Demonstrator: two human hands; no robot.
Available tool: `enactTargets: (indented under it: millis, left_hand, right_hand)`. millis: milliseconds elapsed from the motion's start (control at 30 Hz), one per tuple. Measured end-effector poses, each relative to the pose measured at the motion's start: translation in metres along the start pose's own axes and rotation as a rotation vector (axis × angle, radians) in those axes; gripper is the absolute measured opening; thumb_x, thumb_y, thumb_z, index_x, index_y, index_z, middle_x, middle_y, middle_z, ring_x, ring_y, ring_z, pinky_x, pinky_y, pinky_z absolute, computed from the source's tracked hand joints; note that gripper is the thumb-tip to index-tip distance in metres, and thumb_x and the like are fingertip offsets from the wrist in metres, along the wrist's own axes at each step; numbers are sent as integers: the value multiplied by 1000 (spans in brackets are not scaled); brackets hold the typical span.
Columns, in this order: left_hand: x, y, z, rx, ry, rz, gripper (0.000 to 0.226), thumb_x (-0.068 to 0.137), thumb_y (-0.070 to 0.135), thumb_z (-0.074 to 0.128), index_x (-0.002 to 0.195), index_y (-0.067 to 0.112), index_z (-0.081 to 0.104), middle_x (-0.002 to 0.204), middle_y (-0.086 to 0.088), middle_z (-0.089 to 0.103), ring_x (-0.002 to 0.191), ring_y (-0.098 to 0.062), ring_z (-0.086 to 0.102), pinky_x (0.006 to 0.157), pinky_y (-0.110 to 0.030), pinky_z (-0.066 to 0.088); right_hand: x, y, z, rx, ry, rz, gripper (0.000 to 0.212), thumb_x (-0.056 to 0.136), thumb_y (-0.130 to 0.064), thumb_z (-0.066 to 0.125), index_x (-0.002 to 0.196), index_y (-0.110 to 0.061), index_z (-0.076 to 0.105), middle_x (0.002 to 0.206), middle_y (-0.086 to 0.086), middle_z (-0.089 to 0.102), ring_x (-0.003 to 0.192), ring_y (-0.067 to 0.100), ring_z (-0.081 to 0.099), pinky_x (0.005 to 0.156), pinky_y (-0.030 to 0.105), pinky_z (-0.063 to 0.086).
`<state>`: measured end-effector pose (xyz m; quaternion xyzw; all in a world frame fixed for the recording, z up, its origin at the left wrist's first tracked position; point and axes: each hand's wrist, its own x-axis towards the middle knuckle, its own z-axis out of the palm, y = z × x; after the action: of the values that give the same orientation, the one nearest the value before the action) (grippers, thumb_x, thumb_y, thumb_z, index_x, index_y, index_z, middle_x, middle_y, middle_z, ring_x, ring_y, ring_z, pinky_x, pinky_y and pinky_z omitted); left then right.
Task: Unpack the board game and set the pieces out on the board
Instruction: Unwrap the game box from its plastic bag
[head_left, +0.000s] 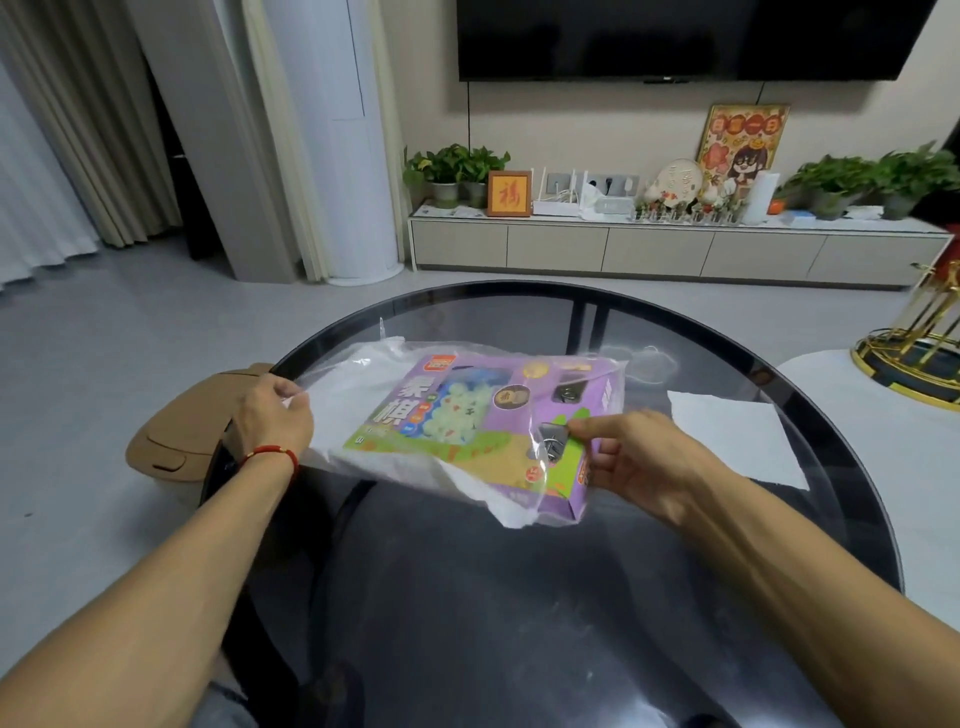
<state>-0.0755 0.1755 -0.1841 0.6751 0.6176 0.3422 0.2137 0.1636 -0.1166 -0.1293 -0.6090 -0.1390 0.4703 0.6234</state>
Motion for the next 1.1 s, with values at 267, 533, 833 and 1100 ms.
enactTargets:
  millis: [267, 533, 833, 1100]
  left_hand:
    - [-13, 0, -2, 77, -11, 202, 12, 94, 29, 58, 99, 19, 52, 109, -16, 59, 97, -41, 57, 81, -50, 49]
    - [-37, 6, 15, 409, -209, 330, 39, 85, 46, 65, 105, 25, 39, 109, -8, 64, 102, -36, 56, 86, -47, 36]
    - [-31, -6, 21, 648, -53, 479, 46, 86, 52, 64, 120, 21, 56, 101, -18, 64, 95, -39, 52, 82, -46, 37]
    - [-108, 59, 35, 301, -332, 903, 55, 97, 58, 23, 148, 43, 37, 158, 0, 34, 145, -28, 29, 116, -60, 17]
  right_hand:
    - [0, 14, 3, 39, 179, -3, 19, 98, -3, 53, 110, 3, 66, 82, 20, 72, 72, 31, 66, 78, 45, 56]
    - [-12, 10, -5, -426, 141, 7, 30, 97, -19, 47, 110, 0, 65, 93, 21, 76, 74, 34, 73, 57, 39, 61]
    - [-22, 1, -26, -434, 26, 40, 29, 102, -23, 45, 101, -3, 65, 69, 14, 70, 58, 28, 69, 53, 34, 57]
    - [-19, 12, -15, -335, 57, -26, 34, 103, -22, 39, 108, 1, 63, 83, 22, 74, 68, 34, 72, 64, 49, 63]
